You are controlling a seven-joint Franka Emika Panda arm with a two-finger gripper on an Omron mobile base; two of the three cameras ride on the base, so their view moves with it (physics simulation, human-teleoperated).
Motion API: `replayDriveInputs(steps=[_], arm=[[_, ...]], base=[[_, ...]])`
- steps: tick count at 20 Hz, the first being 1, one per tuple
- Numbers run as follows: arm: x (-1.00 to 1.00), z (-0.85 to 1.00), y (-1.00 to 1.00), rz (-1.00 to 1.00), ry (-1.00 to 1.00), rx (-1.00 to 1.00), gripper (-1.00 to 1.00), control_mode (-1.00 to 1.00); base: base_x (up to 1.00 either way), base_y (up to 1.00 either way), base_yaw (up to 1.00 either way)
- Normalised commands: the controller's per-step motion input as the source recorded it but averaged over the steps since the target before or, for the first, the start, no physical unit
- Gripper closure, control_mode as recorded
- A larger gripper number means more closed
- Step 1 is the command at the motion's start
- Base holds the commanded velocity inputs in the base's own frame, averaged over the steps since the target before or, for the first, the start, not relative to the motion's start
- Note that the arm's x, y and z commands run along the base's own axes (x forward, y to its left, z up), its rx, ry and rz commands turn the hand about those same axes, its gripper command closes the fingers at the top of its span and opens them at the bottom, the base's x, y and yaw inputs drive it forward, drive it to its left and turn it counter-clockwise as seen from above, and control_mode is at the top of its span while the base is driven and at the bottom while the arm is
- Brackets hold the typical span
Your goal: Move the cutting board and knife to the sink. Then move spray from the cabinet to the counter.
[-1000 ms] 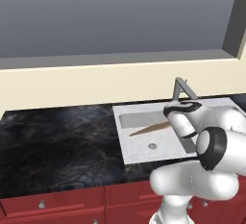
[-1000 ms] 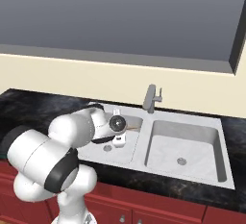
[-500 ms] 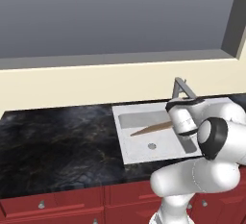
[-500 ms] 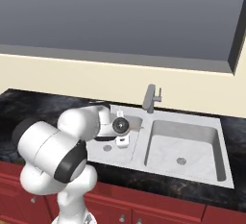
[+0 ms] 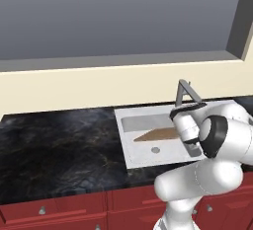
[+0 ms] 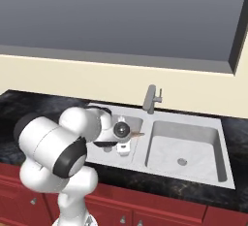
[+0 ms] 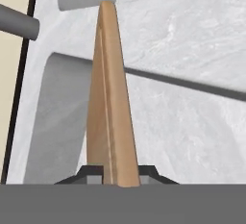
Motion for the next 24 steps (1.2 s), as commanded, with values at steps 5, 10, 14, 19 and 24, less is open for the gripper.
replayDriveInputs(steps=[5, 10, 14, 19, 24], arm=[[-0.09, -0.44, 0.53, 0.00, 0.18, 0.00, 1.00, -1.00], [0.00, -0.07, 0.50, 0.00, 0.18, 0.00, -1.00, -1.00], [-0.19, 0.38, -0.02, 0.00, 0.08, 0.00, -1.00, -1.00], [-0.33, 0.56, -0.15, 0.00, 0.04, 0.00, -1.00, -1.00], [-0.44, 0.28, 0.00, 0.00, 0.10, 0.00, -1.00, -1.00]], base=[[0.00, 0.00, 0.00], [0.00, 0.00, 0.00], [0.00, 0.00, 0.00], [0.00, 0.00, 0.00], [0.00, 0.00, 0.00]])
